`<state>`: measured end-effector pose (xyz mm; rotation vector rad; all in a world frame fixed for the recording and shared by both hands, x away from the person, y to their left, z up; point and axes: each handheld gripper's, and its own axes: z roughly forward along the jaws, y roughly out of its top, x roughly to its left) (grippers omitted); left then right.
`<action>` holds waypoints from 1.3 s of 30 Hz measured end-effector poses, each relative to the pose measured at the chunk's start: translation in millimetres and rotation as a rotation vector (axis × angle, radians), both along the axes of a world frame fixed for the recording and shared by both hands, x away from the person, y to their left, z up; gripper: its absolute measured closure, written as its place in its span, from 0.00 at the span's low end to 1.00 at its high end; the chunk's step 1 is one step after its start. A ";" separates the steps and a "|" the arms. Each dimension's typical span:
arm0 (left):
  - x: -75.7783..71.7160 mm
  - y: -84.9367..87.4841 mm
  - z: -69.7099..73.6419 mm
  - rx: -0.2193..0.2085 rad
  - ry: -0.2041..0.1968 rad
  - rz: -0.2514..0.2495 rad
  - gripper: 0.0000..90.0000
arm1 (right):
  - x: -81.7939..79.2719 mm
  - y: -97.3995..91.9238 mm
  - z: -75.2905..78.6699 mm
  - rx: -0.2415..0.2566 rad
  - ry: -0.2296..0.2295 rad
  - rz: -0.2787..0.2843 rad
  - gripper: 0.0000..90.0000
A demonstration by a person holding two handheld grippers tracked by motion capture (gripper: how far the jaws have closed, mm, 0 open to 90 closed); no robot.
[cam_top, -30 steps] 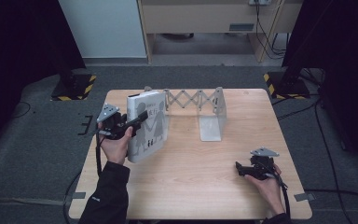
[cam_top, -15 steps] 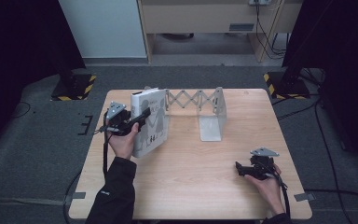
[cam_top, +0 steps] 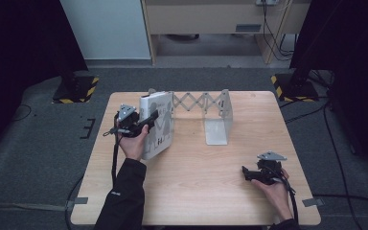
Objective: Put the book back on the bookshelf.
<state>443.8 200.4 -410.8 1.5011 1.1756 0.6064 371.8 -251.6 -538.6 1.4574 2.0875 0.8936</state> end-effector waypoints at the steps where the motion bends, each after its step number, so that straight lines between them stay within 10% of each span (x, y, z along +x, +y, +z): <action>1: 0.5 0.2 -0.8 -0.006 -0.006 0.006 0.58 | 0.1 -0.1 0.0 -0.001 -0.001 0.000 0.09; 14: 2.0 0.4 -4.5 -0.001 -0.027 0.021 0.57 | 0.1 0.0 0.0 -0.001 -0.001 0.000 0.09; 39: -67.5 12.8 -27.8 0.072 -0.031 -0.010 0.56 | -0.7 0.9 0.1 -0.004 0.002 0.007 0.09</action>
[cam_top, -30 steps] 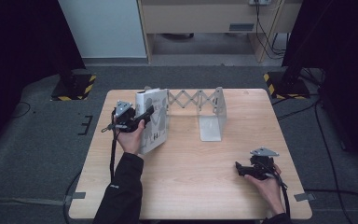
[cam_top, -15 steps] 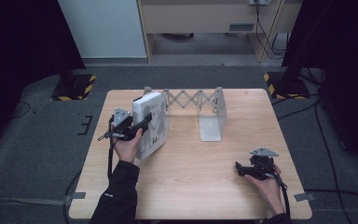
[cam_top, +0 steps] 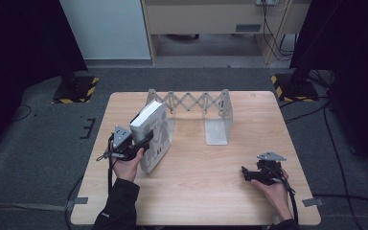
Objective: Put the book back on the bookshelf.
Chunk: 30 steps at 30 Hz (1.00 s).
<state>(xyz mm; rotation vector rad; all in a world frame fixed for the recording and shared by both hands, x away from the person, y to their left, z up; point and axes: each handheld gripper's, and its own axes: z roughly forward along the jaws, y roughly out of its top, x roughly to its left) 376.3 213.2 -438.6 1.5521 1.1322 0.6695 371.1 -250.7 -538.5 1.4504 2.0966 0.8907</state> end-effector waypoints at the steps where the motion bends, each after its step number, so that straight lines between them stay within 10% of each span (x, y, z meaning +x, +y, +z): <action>1: -1.6 1.6 -1.1 0.004 0.007 -0.001 0.56 | 0.1 -0.1 -0.1 -0.001 -0.002 0.001 0.09; 10: -8.9 9.8 -14.4 -0.023 -0.009 0.010 0.56 | -0.1 0.3 0.0 0.000 0.001 -0.002 0.09; 30: 1.4 -9.5 -16.3 0.061 -0.059 0.039 0.55 | 0.5 1.3 0.1 0.003 0.004 -0.001 0.08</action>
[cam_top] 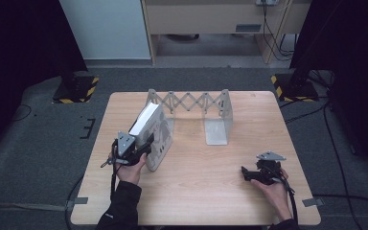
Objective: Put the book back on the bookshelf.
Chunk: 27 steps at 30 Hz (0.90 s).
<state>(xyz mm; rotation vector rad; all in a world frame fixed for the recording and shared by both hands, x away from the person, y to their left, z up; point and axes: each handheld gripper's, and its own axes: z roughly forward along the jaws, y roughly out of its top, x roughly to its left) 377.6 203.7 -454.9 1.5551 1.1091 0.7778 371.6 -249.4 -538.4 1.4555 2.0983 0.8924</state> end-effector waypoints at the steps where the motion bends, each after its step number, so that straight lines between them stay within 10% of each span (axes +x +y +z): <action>1: 1.7 -1.1 0.2 0.000 0.000 0.003 0.55 | 0.0 0.0 0.0 0.000 0.000 0.000 0.08; 27: 21.4 -9.1 -7.2 -0.034 -0.010 -0.025 0.53 | 1.3 0.5 -0.4 -0.003 -0.006 0.005 0.08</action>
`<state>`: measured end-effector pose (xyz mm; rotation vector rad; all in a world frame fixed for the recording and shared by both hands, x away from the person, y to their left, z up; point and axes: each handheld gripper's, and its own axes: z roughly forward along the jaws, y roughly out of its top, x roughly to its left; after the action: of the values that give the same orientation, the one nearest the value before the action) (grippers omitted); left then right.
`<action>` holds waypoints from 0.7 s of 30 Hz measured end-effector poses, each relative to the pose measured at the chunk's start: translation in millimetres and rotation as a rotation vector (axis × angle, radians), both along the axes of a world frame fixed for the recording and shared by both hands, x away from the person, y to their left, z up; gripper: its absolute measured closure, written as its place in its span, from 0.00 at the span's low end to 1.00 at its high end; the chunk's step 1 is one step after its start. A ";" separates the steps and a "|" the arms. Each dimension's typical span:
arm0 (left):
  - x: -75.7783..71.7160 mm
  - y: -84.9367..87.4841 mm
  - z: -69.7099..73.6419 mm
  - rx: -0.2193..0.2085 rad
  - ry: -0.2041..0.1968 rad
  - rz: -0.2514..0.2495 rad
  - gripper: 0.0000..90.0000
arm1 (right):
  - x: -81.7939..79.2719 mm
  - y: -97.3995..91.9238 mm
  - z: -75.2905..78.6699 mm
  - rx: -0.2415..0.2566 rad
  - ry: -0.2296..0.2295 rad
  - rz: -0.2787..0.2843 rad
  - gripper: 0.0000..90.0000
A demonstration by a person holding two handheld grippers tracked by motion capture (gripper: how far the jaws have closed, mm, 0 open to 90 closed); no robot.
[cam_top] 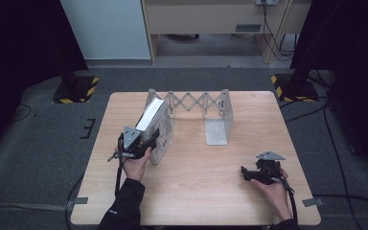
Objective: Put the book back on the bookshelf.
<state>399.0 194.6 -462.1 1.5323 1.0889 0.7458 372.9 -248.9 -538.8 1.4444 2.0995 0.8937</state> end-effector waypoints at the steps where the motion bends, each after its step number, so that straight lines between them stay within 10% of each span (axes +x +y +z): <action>1: 0.2 -1.0 -0.8 0.007 -0.005 -0.001 0.53 | 0.0 -0.1 0.0 0.000 0.000 0.001 0.08; 21: 2.4 -3.1 -22.2 0.033 -0.036 -0.038 0.52 | -0.1 0.1 0.0 0.001 0.001 -0.001 0.08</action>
<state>401.4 191.5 -484.3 1.5572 1.0230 0.7656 372.8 -248.8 -538.8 1.4459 2.0993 0.8940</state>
